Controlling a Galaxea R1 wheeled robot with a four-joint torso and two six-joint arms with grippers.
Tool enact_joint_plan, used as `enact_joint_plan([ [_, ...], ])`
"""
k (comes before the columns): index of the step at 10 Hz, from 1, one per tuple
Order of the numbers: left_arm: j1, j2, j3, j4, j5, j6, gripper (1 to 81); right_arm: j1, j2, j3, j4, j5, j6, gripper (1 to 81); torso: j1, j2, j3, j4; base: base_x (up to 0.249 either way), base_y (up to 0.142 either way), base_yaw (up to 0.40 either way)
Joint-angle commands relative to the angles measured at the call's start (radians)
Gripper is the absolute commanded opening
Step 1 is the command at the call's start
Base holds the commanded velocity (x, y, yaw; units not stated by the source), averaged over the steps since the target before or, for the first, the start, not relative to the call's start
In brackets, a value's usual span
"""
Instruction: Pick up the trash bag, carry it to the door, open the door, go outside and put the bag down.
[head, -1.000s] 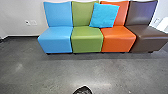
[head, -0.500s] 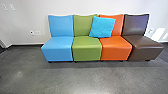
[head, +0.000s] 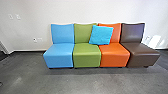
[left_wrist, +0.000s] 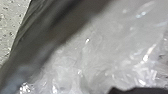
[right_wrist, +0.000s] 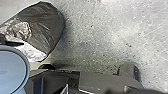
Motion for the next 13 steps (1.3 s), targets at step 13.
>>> enact_joint_plan([
  [13, 0.13, 0.045, -0.065, 0.129, -0.031, 0.06, 1.0, -0.124, 0.116, -0.132, -0.064, 0.063, -0.021, 81.1, -0.325, 0.505, 0.22, 0.0, 0.0, 0.0, 0.0],
])
